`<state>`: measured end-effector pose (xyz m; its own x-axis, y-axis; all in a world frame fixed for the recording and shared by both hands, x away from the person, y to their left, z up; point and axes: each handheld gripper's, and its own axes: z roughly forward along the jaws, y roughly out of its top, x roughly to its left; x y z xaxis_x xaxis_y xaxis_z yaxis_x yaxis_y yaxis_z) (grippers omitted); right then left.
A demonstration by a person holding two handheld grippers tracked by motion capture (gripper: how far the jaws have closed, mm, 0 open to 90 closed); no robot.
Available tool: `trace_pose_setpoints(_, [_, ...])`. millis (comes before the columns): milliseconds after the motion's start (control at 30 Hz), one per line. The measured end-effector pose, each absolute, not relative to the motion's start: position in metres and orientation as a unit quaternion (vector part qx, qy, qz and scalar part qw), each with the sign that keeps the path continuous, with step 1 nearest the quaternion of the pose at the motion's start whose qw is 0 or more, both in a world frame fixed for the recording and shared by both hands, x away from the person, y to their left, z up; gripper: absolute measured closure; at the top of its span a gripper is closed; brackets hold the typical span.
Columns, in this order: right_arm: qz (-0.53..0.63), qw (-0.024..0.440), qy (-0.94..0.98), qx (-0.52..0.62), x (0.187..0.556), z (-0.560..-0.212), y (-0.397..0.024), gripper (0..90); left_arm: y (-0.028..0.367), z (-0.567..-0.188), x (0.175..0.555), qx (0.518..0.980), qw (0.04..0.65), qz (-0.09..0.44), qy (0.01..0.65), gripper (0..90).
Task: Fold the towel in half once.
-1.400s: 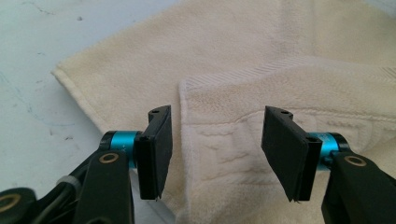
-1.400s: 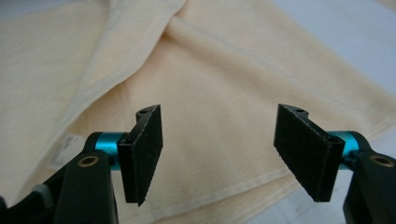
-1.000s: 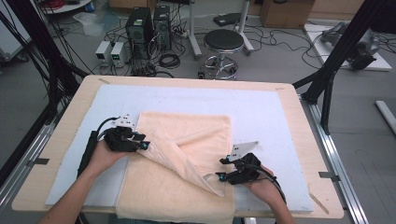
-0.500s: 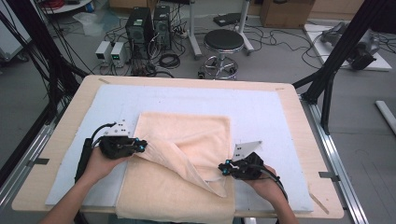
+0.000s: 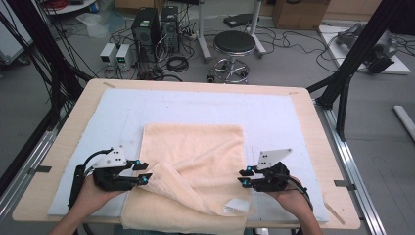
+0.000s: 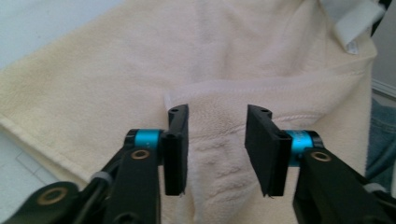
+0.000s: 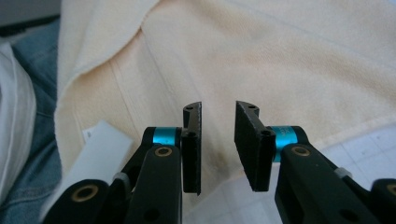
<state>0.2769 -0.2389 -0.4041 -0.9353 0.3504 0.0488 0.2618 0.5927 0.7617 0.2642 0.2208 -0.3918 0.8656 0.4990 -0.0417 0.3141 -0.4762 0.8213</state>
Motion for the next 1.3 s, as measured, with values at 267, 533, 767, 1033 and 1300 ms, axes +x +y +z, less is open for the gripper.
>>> trace_pose_setpoints(267, [0.404,0.02,0.904,0.136,0.271,-0.419,-0.217,59.0,0.21,-0.407,0.292,0.862,0.429,0.066,0.261,47.9])
trace_pose_setpoints(533, [0.379,0.014,0.917,0.126,0.267,-0.434,-0.202,67.0,0.208,-0.421,0.292,0.876,0.41,0.06,0.246,81.0])
trace_pose_setpoints(767, [0.385,0.04,0.913,0.131,0.267,-0.424,-0.201,84.1,0.231,-0.404,0.271,0.851,0.455,0.081,0.247,85.6])
trace_pose_setpoints(1033, [0.404,0.031,0.906,0.123,0.26,-0.411,-0.195,84.3,0.255,-0.386,0.229,0.84,0.485,0.095,0.223,86.4])
trace_pose_setpoints(1300, [0.402,0.03,0.906,0.127,0.25,-0.406,-0.198,70.7,0.271,-0.388,0.187,0.846,0.485,0.084,0.204,78.8])
